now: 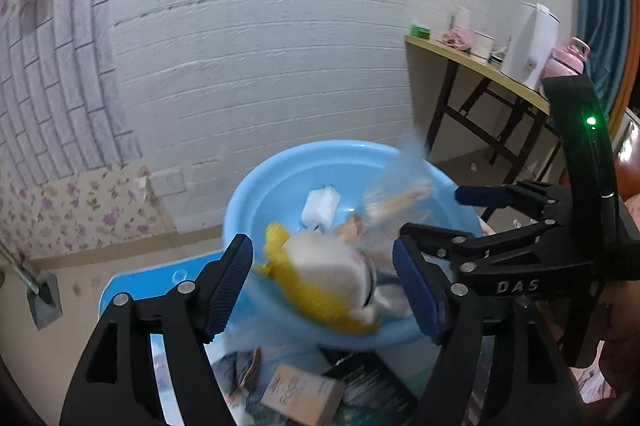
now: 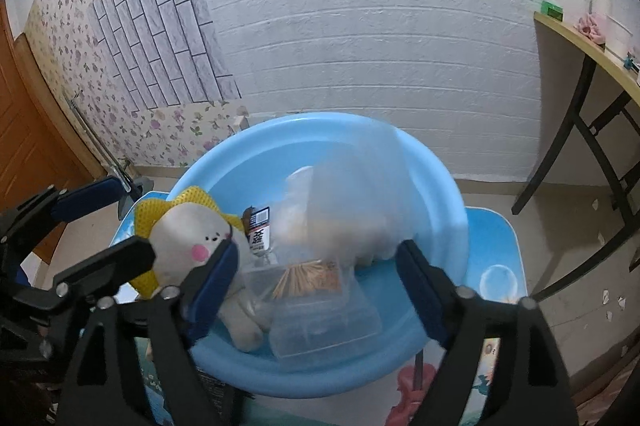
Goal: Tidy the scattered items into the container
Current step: 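Lower charger and swab bag into the basin and open both tools, then withdraw both tools and reach the left tool toward the glass bottle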
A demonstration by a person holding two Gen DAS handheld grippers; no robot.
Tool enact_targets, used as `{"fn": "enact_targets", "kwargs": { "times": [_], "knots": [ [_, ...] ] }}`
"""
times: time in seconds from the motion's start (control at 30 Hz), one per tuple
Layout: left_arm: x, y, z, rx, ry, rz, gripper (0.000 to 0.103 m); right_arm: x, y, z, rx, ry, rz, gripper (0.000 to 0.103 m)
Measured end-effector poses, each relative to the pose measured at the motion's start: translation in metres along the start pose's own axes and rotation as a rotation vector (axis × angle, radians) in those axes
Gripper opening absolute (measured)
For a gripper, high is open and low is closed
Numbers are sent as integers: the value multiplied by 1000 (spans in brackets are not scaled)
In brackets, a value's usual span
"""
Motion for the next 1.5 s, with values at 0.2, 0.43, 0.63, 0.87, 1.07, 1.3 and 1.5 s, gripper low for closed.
{"fn": "enact_targets", "kwargs": {
  "times": [0.2, 0.43, 0.63, 0.87, 1.07, 1.3, 1.5],
  "knots": [
    [-17, -13, 20, 10, -76, 5, 77, -13, -11, 13, -16, -31, 1, 89],
    [-48, -17, 38, 0, -162, 90, 82, -42, -26, 21, -40, 17, 4, 89],
    [-73, -34, 59, 98, -141, 69, 85, -63, -42, 49, -56, -17, -81, 89],
    [-87, -49, 91, 183, -182, 61, 93, -78, -54, 86, -88, -122, -110, 89],
    [-93, -50, 98, 209, -165, 90, 96, -89, -56, 102, -122, -197, -84, 88],
    [-94, -56, 96, 162, -215, 80, 96, -92, -59, 106, -80, -201, -85, 87],
    [-93, -65, 100, 185, -195, 67, 96, -98, -49, 110, 12, -171, -58, 87]
  ]
}}
Point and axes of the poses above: each gripper's, at about its wrist camera, not at the fingertips, and y roughly the way its jaws point, z to its left, x to its top, the point moved 7 cm from there along y, roughly the way its jaws point, and after that the axes turned 12 degrees about x, right-handed, at the moved point
